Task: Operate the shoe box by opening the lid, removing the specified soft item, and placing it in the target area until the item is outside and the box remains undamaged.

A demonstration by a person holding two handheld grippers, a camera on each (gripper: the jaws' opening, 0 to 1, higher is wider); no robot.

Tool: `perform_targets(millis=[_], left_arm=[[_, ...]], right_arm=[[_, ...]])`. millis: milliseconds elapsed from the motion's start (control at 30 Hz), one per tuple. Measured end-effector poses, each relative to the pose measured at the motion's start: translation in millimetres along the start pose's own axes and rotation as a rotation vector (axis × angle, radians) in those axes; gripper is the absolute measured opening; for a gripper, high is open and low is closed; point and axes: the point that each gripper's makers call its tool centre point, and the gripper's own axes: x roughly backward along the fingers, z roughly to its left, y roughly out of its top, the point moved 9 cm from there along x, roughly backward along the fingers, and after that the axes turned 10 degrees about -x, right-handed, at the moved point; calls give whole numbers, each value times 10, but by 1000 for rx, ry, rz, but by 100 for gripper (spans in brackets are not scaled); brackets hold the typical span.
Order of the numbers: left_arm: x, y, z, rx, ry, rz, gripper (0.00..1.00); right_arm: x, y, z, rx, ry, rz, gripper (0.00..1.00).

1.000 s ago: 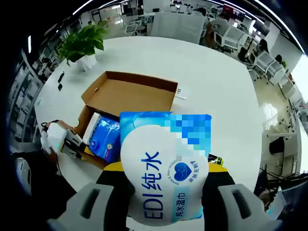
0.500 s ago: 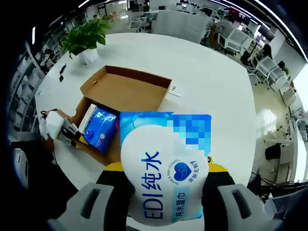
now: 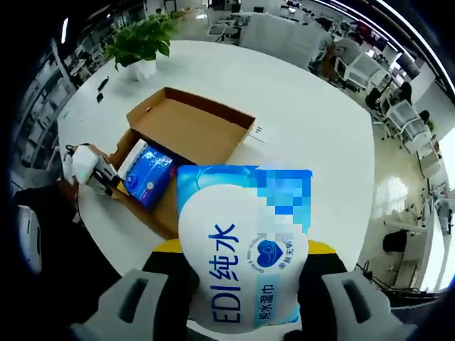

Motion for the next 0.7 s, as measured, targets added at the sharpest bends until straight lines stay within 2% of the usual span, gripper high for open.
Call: perform_targets(millis=[500,633,700], left_arm=[[-4,-12,10,-6,15,1,2],[-6,-12,15,-4,18,2,2],[-7,-8,16,3,20,7,1]], right_arm=[[-83,32,-240,172,24,22,60],[-95,0,-287,309,28,28,60],[-105,-19,-300,317,28,32,60]])
